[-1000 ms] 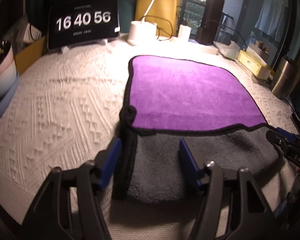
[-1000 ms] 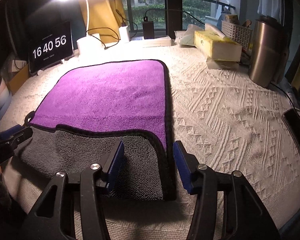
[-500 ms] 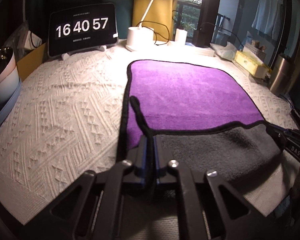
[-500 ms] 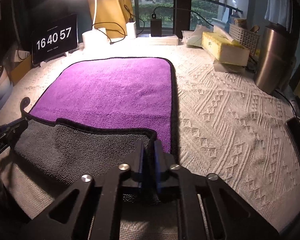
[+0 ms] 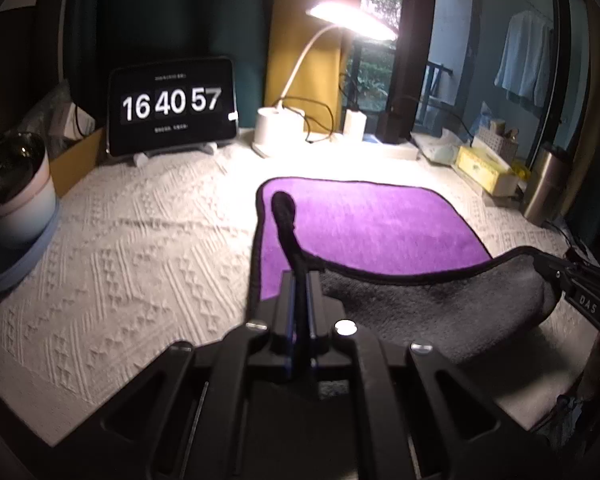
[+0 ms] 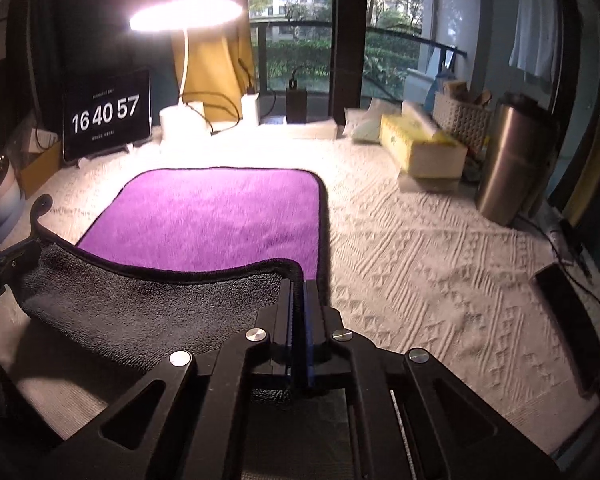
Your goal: Fold towel
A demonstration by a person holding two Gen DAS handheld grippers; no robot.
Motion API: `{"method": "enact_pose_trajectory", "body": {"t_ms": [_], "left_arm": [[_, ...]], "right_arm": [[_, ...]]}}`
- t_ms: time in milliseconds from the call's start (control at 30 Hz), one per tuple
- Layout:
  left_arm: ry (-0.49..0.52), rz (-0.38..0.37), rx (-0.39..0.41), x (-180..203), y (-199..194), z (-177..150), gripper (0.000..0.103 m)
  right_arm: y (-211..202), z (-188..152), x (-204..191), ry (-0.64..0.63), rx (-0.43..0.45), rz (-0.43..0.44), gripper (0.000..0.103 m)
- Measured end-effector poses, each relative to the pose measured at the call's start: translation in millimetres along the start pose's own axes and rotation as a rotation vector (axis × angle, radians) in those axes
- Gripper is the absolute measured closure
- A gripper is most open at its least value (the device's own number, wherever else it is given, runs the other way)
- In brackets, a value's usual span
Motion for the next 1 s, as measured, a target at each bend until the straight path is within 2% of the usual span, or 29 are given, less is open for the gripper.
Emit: {"method": "enact_pose_trajectory", "body": {"t_ms": [333, 1000], "left_arm": [[-0.023, 0.024, 0.049, -11, -4, 20, 0.098], [-0.036, 0.045, 0.112, -27, 14, 61, 0.098]], "right_arm": [[-7, 20, 0, 0.009, 0.052, -0.006, 0.098], [13, 60, -5, 0.000, 0.102, -0.006, 0.098]]}}
Point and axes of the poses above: each gripper's, at about its wrist camera, not at the fingertips, and y roughly the way its jaws point, x to its right, z to its top, the point moved 7 cm from there along y, roughly the way its jaws point, and after that the axes turned 14 degrees about y, right-handed, at the moved point
